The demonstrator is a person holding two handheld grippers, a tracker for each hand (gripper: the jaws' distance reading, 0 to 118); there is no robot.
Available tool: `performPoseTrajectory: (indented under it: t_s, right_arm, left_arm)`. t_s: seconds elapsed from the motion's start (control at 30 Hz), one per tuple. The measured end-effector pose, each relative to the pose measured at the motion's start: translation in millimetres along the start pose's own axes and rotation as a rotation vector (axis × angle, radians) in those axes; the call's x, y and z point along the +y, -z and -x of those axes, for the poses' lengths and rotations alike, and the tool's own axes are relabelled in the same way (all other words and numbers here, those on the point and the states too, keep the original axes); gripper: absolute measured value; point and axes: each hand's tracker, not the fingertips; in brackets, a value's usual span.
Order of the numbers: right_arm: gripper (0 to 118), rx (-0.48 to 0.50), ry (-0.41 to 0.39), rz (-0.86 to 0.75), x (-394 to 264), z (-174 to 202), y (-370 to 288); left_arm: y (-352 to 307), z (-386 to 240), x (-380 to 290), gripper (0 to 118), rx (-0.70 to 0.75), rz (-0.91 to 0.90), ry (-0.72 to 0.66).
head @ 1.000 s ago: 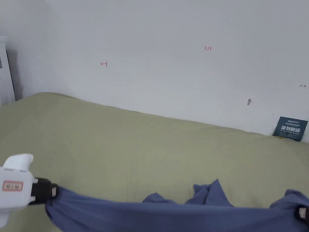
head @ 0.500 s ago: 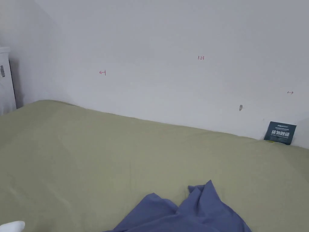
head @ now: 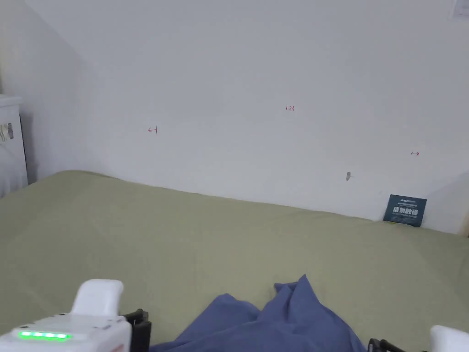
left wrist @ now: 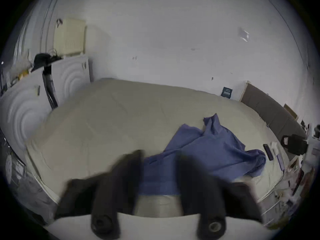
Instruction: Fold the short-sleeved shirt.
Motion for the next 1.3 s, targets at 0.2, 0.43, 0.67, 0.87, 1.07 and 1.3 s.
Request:
performPoseTrajectory:
  t_s: [0.2, 0.43, 0.67, 0.87, 1.07, 1.3]
  right_arm:
    - [3, 0.022, -0.109, -0.039, -68.6, 49.8, -47.9]
    - [2, 0.070, -0.089, 0.013, -100.5, 56.4, -53.5]
    - [2, 0.093, -0.052, 0.002, -82.7, 34.9, -56.0]
    - [2, 0.143, 0.007, 0.047, -65.2, 18.2, -35.9]
    - [2, 0.148, 0.024, 0.065, -60.6, 14.2, -12.0]
    - [2, 0.145, 0.027, 0.121, -64.7, 13.7, 8.9]
  left_arm:
    - [-39.1, -68.9, -66.7, 0, 0.050, -0.116, 0.125]
    - [-36.2, -90.7, -94.5, 0, 0.037, -0.035, 0.134]
    - [-2.7, -14.0, -58.1, 0, -0.022, 0.071, -0.017]
    - [73.6, 111.1, -36.6, 106, 0.017, 0.495, -0.244]
    - [113.0, 152.1, -47.7, 117, 0.077, 0.479, -0.373]
    - [156.0, 116.2, -67.5, 83, 0.054, 0.600, -0.183]
